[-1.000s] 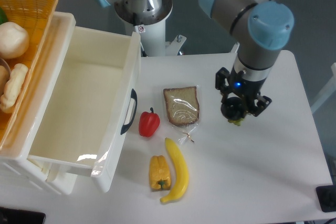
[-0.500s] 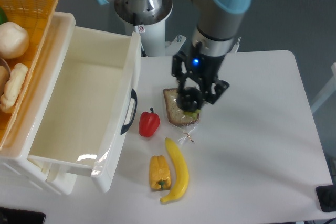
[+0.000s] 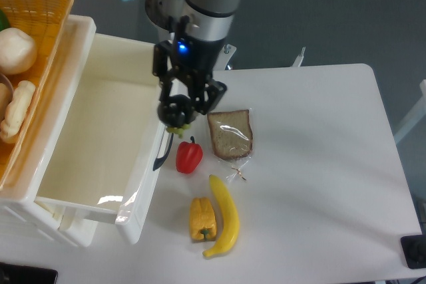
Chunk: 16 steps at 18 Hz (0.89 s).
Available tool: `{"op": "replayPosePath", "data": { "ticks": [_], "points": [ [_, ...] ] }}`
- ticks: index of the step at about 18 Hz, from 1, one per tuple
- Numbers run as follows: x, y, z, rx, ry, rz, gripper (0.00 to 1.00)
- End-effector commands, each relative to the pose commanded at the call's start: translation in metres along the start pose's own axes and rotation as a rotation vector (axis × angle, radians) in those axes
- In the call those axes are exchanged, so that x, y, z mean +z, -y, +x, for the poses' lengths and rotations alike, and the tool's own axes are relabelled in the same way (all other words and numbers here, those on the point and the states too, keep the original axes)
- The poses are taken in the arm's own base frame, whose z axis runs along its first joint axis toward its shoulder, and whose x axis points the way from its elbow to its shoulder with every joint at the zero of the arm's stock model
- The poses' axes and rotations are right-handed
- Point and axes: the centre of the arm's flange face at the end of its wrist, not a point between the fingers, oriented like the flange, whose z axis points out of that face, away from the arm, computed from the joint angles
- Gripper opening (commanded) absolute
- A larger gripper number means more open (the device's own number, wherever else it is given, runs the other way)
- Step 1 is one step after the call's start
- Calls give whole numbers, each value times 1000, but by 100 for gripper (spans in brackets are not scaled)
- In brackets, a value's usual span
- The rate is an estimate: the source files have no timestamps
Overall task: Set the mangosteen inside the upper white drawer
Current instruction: 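Lower the gripper with the mangosteen into the white drawer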
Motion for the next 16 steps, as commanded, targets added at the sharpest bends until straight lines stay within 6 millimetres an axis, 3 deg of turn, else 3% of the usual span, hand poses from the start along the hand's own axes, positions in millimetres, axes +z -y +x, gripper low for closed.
{"op": "replayPosePath", "data": {
  "ticks": [8, 12, 16],
  "points": [
    [40, 21, 38, 88, -94, -32, 5],
    [53, 23, 43, 132, -119, -39, 24],
    [67, 24, 39, 163, -139, -48, 35]
  ]
}}
